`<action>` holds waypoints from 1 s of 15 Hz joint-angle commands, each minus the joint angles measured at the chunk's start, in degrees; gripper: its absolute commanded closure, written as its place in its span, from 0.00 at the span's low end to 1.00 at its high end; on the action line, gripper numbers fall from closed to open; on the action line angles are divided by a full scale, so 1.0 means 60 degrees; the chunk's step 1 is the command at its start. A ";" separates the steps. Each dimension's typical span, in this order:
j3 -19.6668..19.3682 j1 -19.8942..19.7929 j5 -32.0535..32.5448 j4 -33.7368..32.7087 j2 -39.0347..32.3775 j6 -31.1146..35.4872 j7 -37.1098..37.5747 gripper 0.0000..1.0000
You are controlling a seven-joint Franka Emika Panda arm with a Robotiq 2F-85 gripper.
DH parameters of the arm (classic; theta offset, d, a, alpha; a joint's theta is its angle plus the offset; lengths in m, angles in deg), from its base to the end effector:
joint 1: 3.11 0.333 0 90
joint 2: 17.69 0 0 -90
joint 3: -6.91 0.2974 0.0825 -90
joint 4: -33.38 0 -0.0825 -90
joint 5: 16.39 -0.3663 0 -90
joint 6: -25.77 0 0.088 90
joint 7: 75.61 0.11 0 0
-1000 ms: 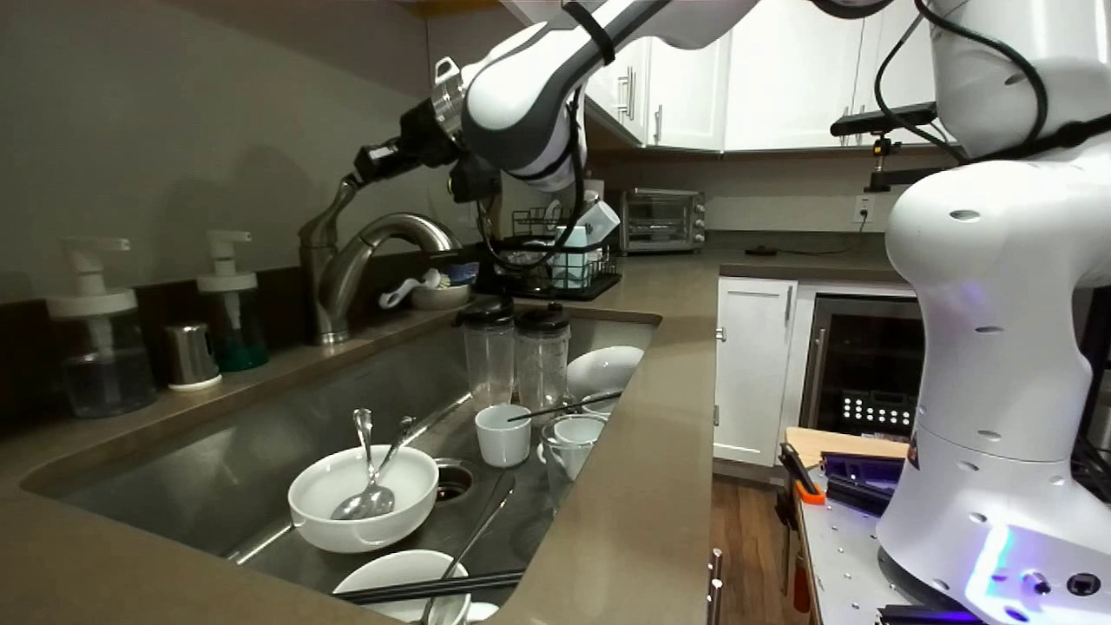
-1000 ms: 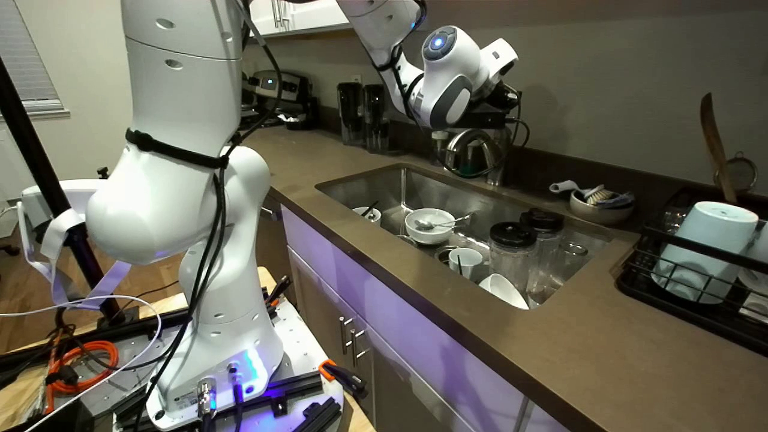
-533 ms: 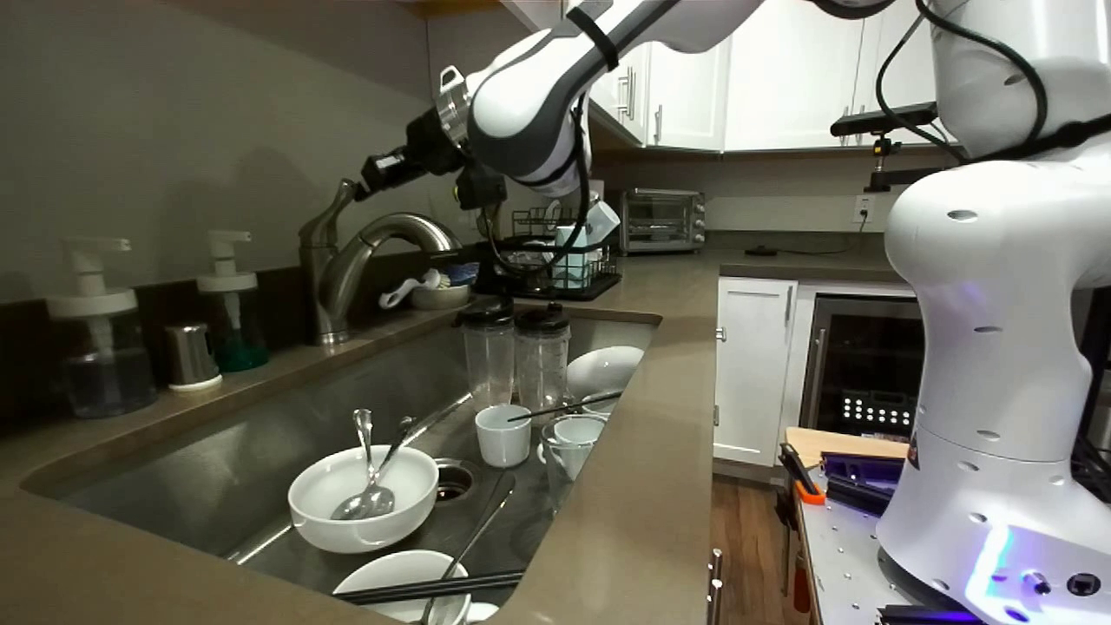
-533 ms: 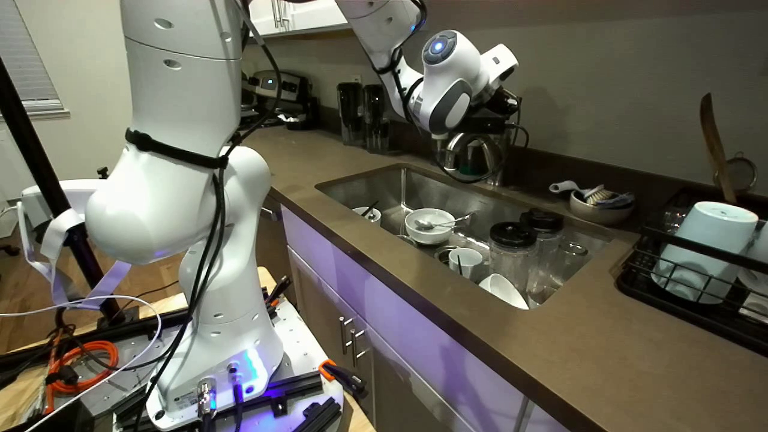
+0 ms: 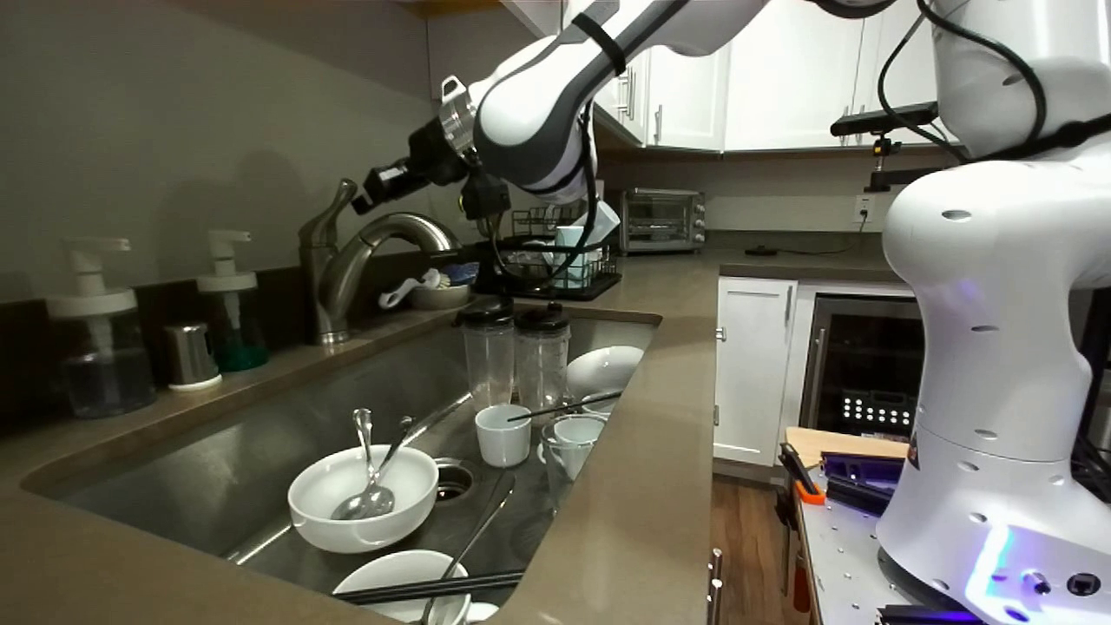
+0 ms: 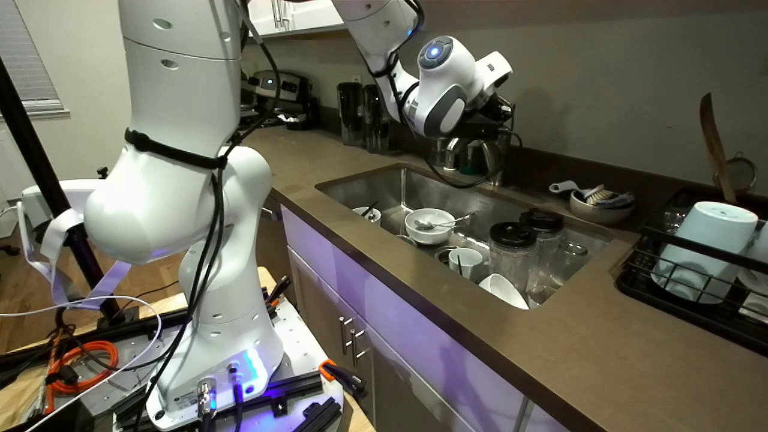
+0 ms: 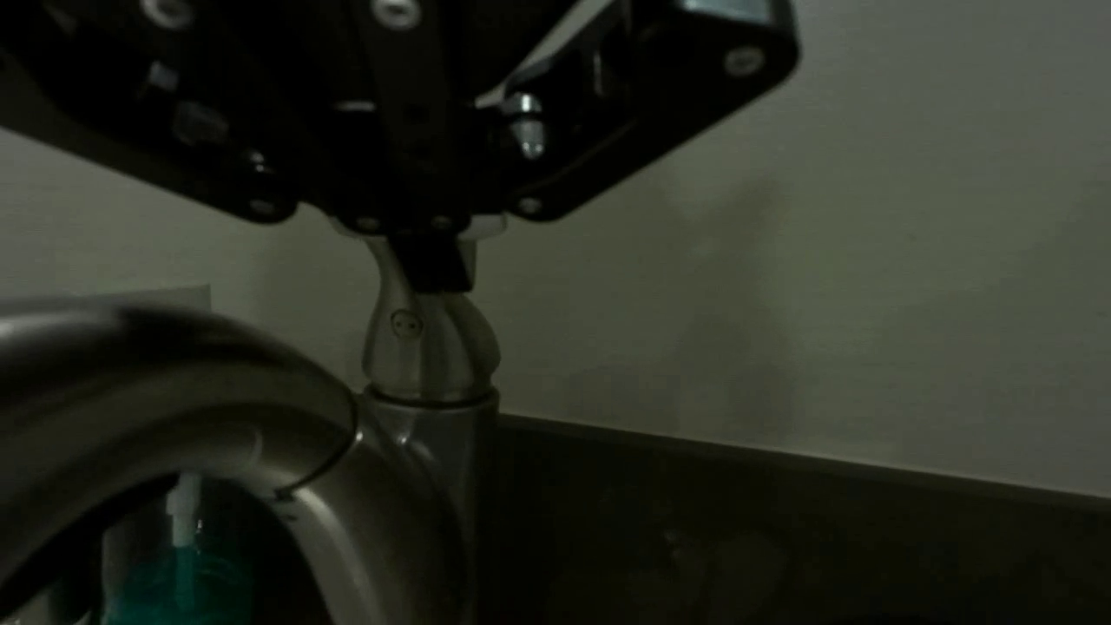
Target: Open the faucet
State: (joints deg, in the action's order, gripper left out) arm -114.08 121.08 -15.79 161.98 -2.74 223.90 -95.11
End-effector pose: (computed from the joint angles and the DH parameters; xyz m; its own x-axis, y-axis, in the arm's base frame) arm 0.5734 0.0023 0.4310 0.4378 0.1695 0.8829 0.2051 -0.9750 0.0855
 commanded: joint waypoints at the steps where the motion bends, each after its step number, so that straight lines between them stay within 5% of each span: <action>1: 0.0528 -0.0481 0.0016 0.0332 -0.0454 -0.0003 0.0295 0.97; 15: 0.2002 -0.1923 0.0068 0.0167 -0.0025 -0.0029 0.0209 0.97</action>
State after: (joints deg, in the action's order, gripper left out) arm -104.47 112.25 -15.79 163.75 -2.52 223.57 -95.11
